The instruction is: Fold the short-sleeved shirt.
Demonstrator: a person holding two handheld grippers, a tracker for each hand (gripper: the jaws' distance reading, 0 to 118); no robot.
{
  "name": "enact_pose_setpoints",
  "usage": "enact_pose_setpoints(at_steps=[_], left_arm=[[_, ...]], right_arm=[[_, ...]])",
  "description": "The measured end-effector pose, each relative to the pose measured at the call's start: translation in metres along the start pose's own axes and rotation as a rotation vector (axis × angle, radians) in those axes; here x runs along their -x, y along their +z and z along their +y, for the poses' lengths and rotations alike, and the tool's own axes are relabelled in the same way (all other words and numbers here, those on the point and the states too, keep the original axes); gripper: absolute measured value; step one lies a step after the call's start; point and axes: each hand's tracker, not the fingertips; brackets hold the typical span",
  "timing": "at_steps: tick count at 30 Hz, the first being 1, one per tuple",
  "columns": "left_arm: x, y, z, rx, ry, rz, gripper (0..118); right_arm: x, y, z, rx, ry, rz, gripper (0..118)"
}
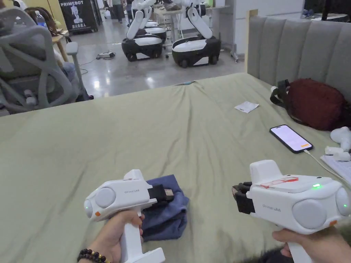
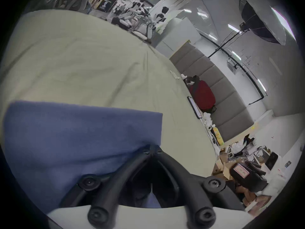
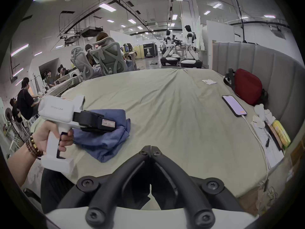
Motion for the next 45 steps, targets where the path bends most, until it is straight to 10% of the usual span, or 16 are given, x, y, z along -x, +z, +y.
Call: enact_pose_setpoints(at_steps=[8,14,17,20,26,31,45], left_arm=[[0.045,0.124,-0.003,-0.179,0.054,0.045,0],[0.084,0.175,-0.021,-0.217,0.105,0.116,4],[0.094,0.175,-0.023,-0.227,0.149,0.103,26],[0.095,0.149,-0.020,-0.194,0.142,0.114,118],[0.087,0.067,-0.009,-0.099,0.238,0.080,109],[0.068,0.039,-0.008,-0.112,0.153,0.087,32],[0.183,0.201,0.054,-0.107,0.052,0.175,28]], right_arm=[[0.081,-0.089,0.047,0.030,0.086,0.223,0],[0.070,-0.177,0.017,0.273,-0.086,0.244,0],[0.055,-0.174,0.000,0.161,-0.165,0.298,0],[0.050,-0.173,-0.001,0.183,-0.169,0.301,0],[0.055,-0.170,-0.003,0.156,-0.151,0.291,0],[0.052,-0.171,-0.003,0.156,-0.165,0.287,0],[0.174,-0.121,0.060,-0.364,0.096,0.017,0]])
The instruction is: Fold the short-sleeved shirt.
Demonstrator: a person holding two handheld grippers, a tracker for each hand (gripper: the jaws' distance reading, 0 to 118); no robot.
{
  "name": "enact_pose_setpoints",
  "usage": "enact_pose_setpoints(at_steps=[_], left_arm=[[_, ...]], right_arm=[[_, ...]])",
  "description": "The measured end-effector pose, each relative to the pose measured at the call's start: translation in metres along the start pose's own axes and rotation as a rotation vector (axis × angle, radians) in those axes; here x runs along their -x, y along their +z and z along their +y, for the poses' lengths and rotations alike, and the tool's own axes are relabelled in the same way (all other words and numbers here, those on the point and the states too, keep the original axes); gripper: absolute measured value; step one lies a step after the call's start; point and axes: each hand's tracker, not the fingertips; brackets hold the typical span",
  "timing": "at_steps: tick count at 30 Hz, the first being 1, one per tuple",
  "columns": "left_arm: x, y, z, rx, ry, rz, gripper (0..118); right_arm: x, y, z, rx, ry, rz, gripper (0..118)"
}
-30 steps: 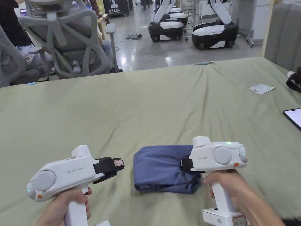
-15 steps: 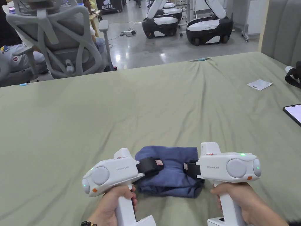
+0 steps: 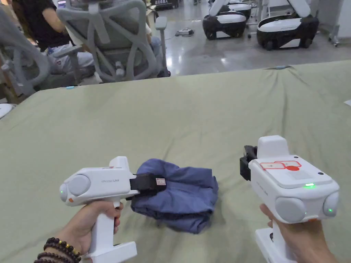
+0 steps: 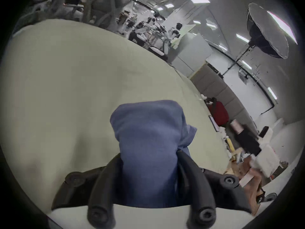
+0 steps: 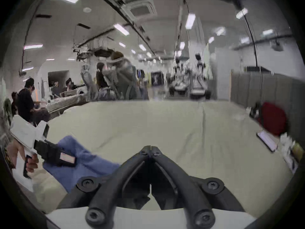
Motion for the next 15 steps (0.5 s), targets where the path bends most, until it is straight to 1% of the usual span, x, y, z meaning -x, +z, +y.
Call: enact_pose_setpoints(at_steps=[2,4,6,8,9,10,11,12,14,15], left_arm=[[0.043,0.035,0.016,-0.003,0.003,0.032,28],[0.088,0.077,0.024,-0.037,0.003,0.061,28],[0.138,0.114,0.038,-0.047,0.014,0.076,28],[0.179,0.147,0.047,-0.067,0.027,0.127,28],[0.202,0.164,0.052,-0.076,-0.008,0.168,28],[0.223,0.179,0.056,-0.082,-0.002,0.196,28],[0.247,0.193,0.061,-0.083,0.038,0.186,28],[0.267,0.203,0.066,-0.079,0.078,0.185,28],[0.297,0.217,0.069,-0.088,0.123,0.239,28],[0.303,0.217,0.069,-0.088,0.145,0.309,28]], right_arm=[[0.033,-0.011,0.009,-0.048,0.036,0.001,0],[0.074,-0.025,0.012,-0.092,0.059,0.008,0],[0.116,-0.043,0.010,-0.092,0.055,0.028,0],[0.157,-0.058,0.005,-0.086,0.044,0.115,0],[0.176,-0.068,0.001,-0.072,0.058,0.142,0],[0.192,-0.074,-0.002,-0.061,0.070,0.176,0],[0.206,-0.079,-0.005,-0.056,0.082,0.210,0],[0.220,-0.083,-0.008,-0.044,0.083,0.219,0],[0.238,-0.091,-0.015,-0.021,0.098,0.240,0],[0.244,-0.093,-0.019,-0.017,0.102,0.254,0]])
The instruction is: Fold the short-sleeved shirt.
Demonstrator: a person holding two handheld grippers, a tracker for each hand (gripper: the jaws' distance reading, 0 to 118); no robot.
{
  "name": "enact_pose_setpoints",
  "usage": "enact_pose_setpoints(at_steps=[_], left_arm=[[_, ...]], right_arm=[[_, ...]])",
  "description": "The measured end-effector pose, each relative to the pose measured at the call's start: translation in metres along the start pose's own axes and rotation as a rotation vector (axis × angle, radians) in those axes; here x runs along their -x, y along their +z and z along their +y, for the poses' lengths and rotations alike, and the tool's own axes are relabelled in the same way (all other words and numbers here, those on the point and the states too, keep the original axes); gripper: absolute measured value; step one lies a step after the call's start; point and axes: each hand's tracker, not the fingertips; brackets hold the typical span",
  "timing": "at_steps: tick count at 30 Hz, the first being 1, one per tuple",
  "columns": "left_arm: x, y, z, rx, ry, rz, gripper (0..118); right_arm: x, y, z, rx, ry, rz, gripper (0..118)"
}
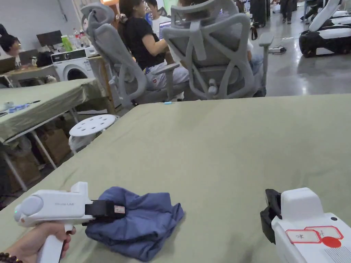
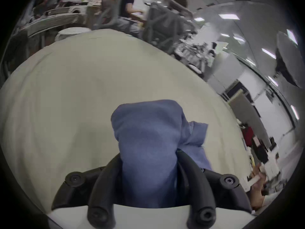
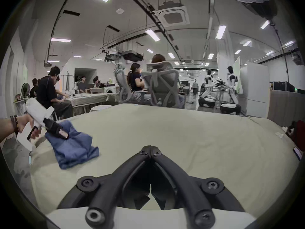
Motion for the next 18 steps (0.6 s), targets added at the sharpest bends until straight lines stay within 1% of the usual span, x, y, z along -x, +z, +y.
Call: enact_pose_setpoints(at_steps=[2,3,4,5,6,7,8,9,10,11,12,13,14,15,16,17,18], left_arm=[[0.007,-0.011,-0.002,0.010,-0.001,-0.022,28],[0.006,-0.013,-0.006,0.007,0.009,-0.044,31],[0.003,-0.015,-0.007,-0.011,-0.011,-0.043,46],[0.002,-0.015,-0.007,-0.032,-0.021,-0.029,67],[-0.002,-0.014,-0.007,-0.064,-0.048,0.013,95],[-0.007,-0.013,-0.006,-0.090,-0.076,0.096,118],[-0.015,-0.007,-0.003,-0.117,-0.118,0.184,111],[-0.018,0.009,-0.002,-0.215,-0.136,0.229,106],[-0.023,0.019,0.002,-0.302,-0.095,0.266,106],[-0.031,0.033,0.007,-0.353,-0.054,0.290,111],[-0.043,0.047,0.010,-0.372,-0.060,0.295,115],[-0.055,0.060,0.012,-0.404,-0.104,0.283,113],[-0.079,0.071,0.010,-0.438,-0.148,0.295,104],[-0.108,0.080,0.007,-0.462,-0.202,0.313,84],[-0.136,0.086,-0.001,-0.498,-0.242,0.284,76],[-0.168,0.093,-0.008,-0.532,-0.283,0.243,76],[-0.202,0.096,-0.020,-0.578,-0.311,0.196,44]], right_arm=[[0.007,-0.003,-0.004,0.002,0.036,0.024,0],[0.009,-0.004,-0.005,0.002,0.060,0.023,0],[0.009,-0.006,-0.005,0.008,0.073,0.019,0],[0.007,-0.006,-0.004,0.013,0.069,0.015,0],[0.003,-0.003,-0.001,0.016,0.061,0.017,0],[0.001,-0.002,0.001,0.019,0.053,0.016,0],[-0.002,0.001,0.004,0.017,0.052,0.015,0],[-0.005,0.004,0.007,0.013,0.057,0.012,0],[-0.009,0.009,0.012,0.009,0.063,0.004,0],[-0.015,0.013,0.018,0.007,0.065,-0.001,0],[-0.022,0.019,0.025,0.009,0.066,-0.004,0],[-0.029,0.024,0.033,0.016,0.068,-0.011,0],[-0.037,0.032,0.042,0.022,0.063,-0.016,0],[-0.049,0.041,0.051,0.017,0.059,-0.017,0],[-0.059,0.050,0.059,0.000,0.058,-0.028,0],[-0.072,0.062,0.069,-0.025,0.067,-0.054,0],[-0.084,0.077,0.079,-0.050,0.088,-0.089,0]])
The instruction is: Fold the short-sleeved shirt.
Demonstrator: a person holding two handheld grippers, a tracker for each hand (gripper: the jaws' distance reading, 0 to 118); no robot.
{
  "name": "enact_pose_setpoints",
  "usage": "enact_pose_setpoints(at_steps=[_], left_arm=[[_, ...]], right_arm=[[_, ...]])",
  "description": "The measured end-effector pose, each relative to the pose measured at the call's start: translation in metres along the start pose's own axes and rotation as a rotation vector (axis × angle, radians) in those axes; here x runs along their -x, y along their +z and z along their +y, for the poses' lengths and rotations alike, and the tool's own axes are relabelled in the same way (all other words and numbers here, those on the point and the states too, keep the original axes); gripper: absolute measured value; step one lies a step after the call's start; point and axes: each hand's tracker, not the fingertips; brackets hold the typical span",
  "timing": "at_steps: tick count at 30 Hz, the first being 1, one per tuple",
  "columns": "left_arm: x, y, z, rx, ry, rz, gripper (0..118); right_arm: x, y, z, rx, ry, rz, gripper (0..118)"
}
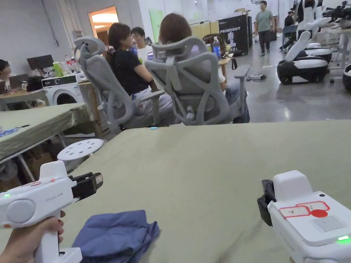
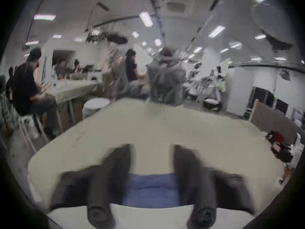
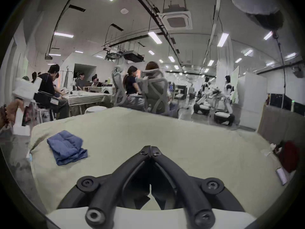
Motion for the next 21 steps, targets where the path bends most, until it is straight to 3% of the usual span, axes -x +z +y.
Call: enact_pose_setpoints(at_steps=[1,2,6,9,15,18,21], left_arm=[[-0.034,0.010,0.000,-0.048,-0.002,-0.025,7],[-0.068,0.019,-0.002,-0.091,-0.008,-0.027,0],[-0.195,0.039,-0.034,-0.214,0.022,-0.063,0],[-0.277,0.049,-0.061,-0.195,-0.058,-0.102,0],[-0.380,0.086,-0.103,-0.244,-0.095,-0.208,0],[-0.405,0.095,-0.123,-0.307,-0.149,-0.220,0],[-0.421,0.100,-0.143,-0.293,-0.237,-0.197,0]], right_arm=[[-0.016,0.012,0.007,-0.016,0.006,-0.032,0],[-0.032,0.024,0.012,-0.020,0.007,-0.056,0],[-0.097,0.084,0.017,-0.032,-0.012,-0.140,0],[-0.138,0.128,0.011,-0.054,-0.007,-0.236,0],[-0.210,0.198,-0.035,0.008,-0.048,-0.482,0],[-0.228,0.219,-0.066,-0.001,-0.088,-0.479,0],[-0.225,0.230,-0.088,0.008,-0.038,-0.471,0]])
